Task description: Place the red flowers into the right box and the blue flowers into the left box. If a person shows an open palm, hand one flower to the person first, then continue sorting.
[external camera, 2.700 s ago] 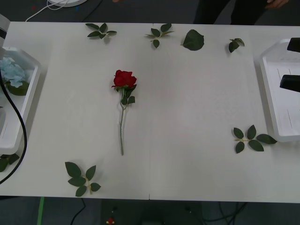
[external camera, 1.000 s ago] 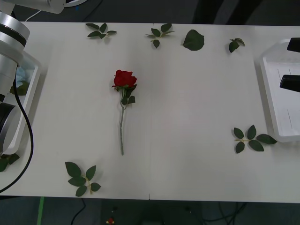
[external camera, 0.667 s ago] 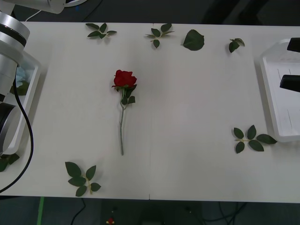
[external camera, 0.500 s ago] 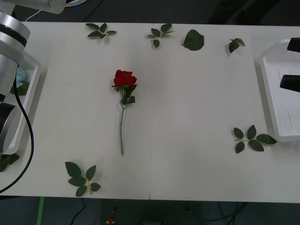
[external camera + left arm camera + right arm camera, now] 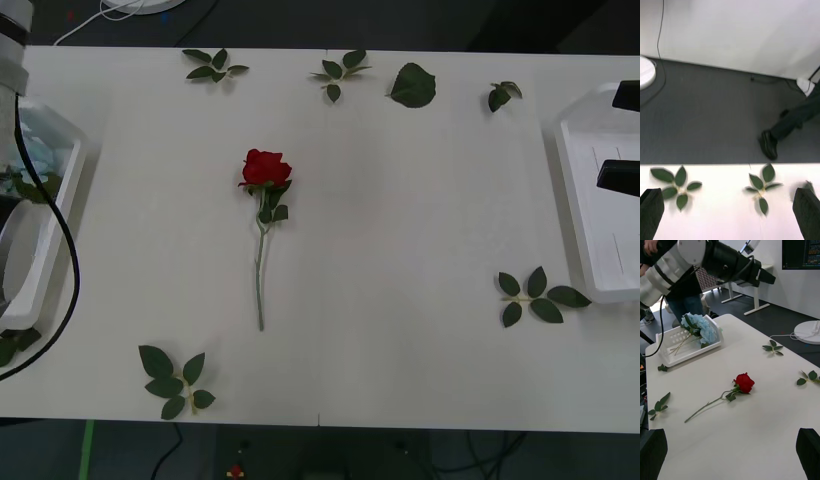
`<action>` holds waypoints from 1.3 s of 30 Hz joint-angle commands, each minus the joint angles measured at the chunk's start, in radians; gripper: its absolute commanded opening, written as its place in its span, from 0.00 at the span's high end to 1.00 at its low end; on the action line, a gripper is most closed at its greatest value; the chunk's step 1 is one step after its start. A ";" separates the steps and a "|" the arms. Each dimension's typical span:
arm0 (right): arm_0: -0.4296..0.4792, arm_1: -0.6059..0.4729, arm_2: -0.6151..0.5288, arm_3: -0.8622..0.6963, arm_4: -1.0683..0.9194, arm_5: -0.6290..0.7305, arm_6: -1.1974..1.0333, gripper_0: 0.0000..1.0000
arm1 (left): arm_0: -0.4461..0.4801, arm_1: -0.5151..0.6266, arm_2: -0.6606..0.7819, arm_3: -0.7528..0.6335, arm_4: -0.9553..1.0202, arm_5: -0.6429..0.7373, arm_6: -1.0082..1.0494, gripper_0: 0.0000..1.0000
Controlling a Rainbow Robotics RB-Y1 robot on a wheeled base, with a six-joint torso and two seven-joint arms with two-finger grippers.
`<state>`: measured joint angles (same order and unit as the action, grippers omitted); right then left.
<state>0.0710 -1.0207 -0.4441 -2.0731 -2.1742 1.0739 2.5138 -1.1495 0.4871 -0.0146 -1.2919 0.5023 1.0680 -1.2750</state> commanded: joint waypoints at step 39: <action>0.013 -0.042 0.002 -0.024 -0.013 -0.003 0.016 0.00 | 0.366 0.051 -0.260 -0.329 0.229 0.573 0.381 0.00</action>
<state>0.0722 -1.0207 -0.4440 -2.0735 -2.1745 1.0739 2.5138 -0.7797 0.5026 -0.2277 -1.6610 0.7398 1.6927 -0.8659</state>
